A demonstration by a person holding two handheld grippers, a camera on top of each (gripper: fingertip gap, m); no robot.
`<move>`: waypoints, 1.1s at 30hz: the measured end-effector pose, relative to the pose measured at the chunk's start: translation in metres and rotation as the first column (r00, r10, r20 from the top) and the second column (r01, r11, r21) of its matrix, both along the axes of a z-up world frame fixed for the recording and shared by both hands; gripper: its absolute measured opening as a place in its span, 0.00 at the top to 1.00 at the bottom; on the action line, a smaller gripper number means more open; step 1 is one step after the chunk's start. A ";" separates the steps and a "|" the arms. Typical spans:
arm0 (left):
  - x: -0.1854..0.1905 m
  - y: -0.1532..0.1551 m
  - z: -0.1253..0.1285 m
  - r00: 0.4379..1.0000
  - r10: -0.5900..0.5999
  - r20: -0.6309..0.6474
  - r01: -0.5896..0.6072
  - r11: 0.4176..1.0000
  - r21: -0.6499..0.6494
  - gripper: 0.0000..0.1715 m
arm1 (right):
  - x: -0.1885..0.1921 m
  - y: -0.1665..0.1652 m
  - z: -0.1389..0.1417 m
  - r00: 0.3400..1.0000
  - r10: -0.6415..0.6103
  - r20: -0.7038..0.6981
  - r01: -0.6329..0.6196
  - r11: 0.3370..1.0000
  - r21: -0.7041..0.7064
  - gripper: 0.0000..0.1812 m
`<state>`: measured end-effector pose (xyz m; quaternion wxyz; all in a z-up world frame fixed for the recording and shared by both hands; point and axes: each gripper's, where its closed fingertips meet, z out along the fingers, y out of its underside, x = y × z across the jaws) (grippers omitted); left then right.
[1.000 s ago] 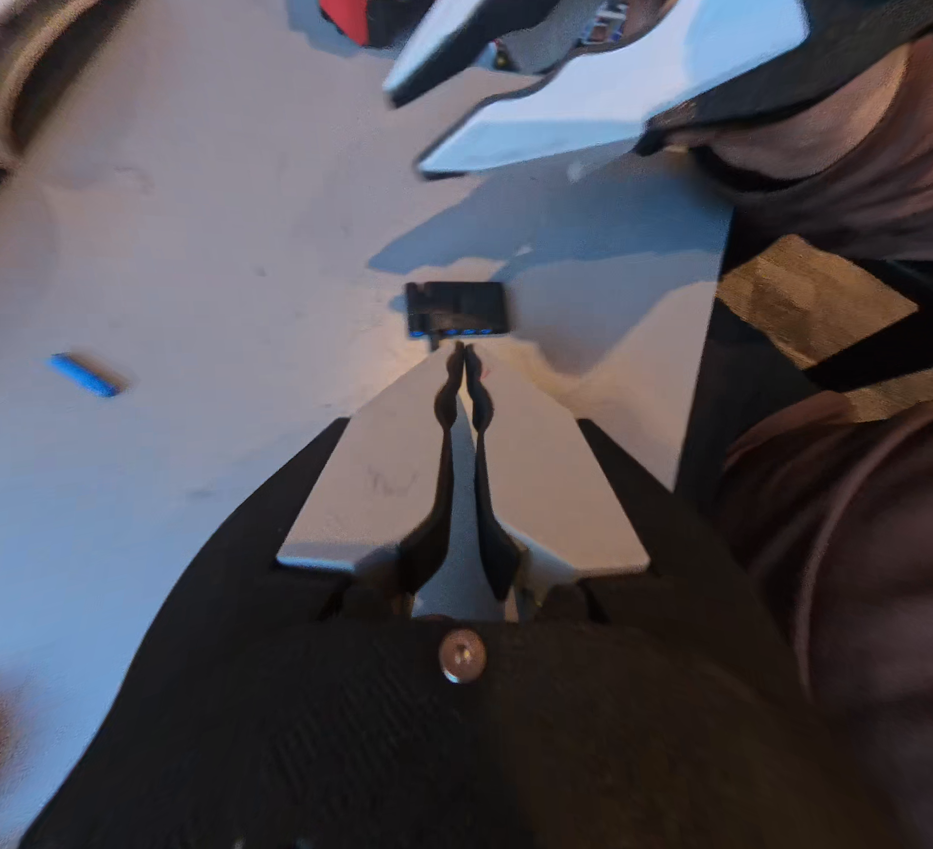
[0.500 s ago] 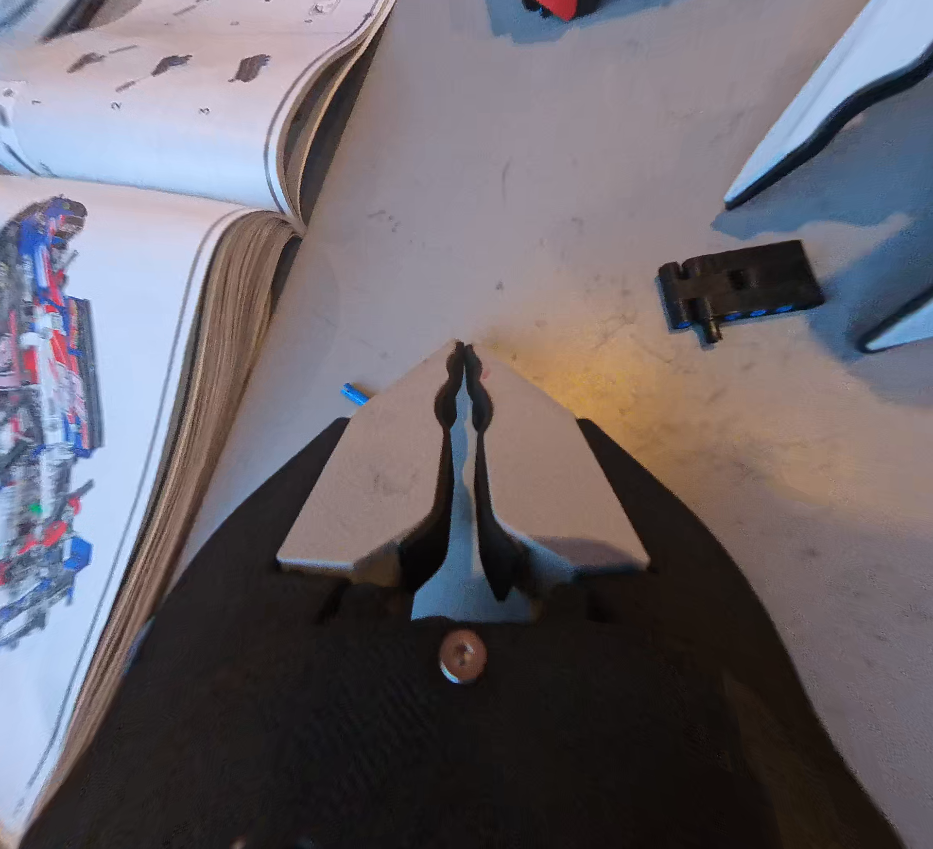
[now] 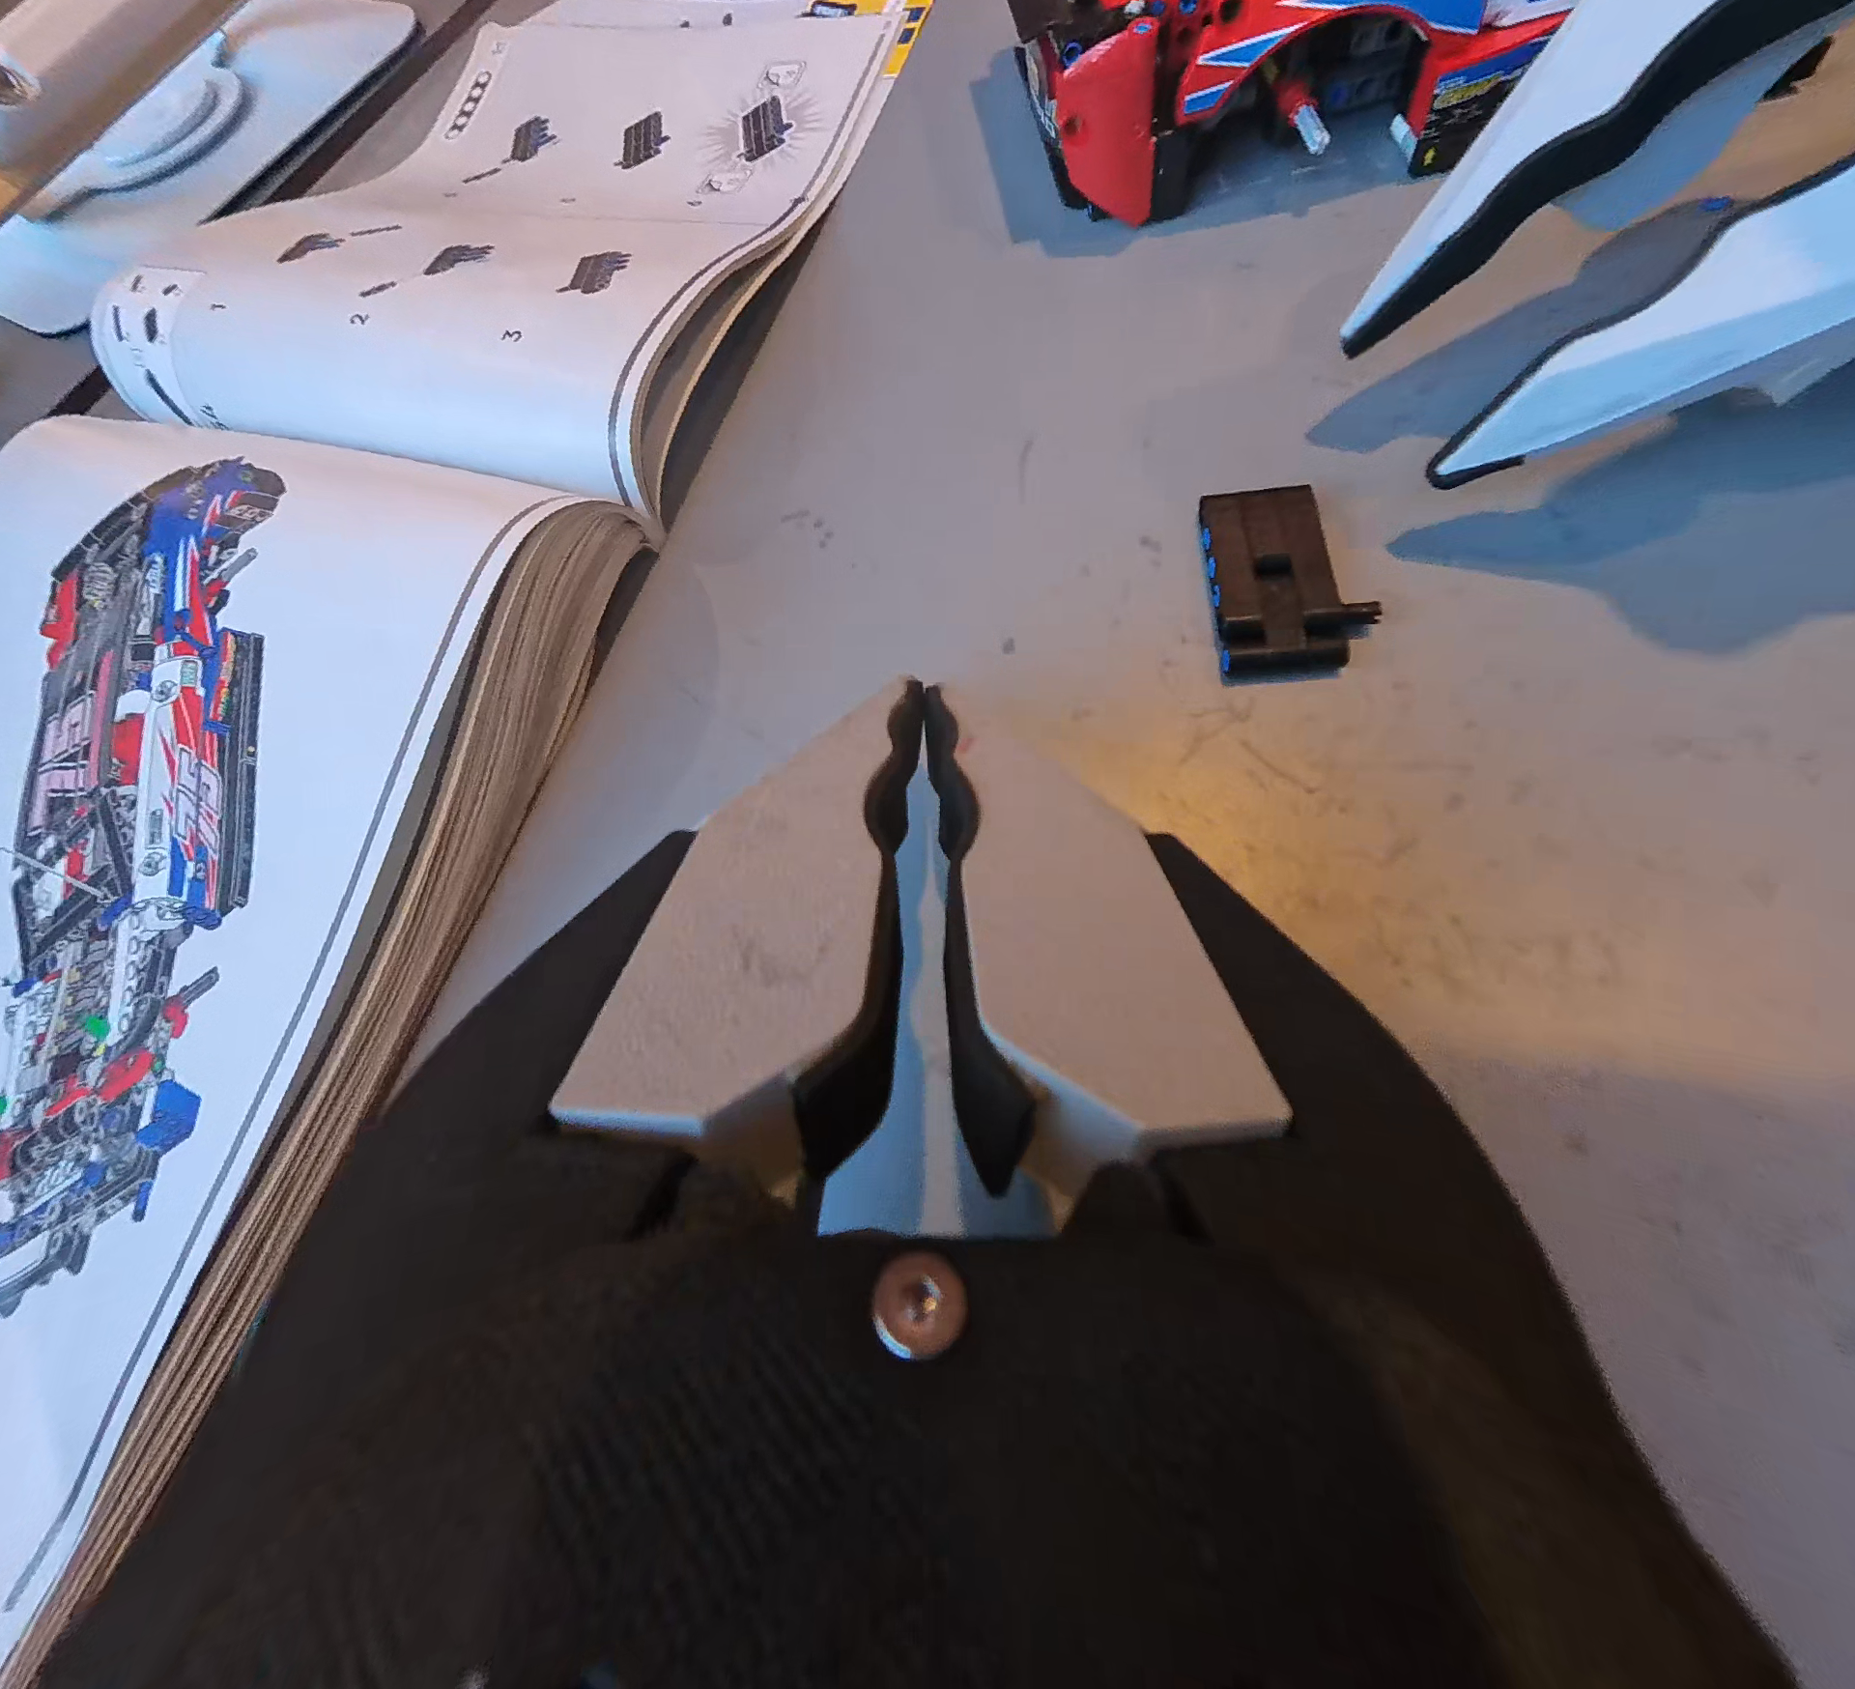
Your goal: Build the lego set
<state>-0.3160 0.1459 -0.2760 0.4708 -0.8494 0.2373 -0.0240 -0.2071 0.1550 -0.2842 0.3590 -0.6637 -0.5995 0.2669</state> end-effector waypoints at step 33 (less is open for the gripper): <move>-0.039 -0.014 -0.008 0.932 0.194 0.307 -0.075 0.930 -0.361 0.77 | -0.036 0.002 0.021 0.985 0.106 -0.134 -0.098 0.993 0.063 0.88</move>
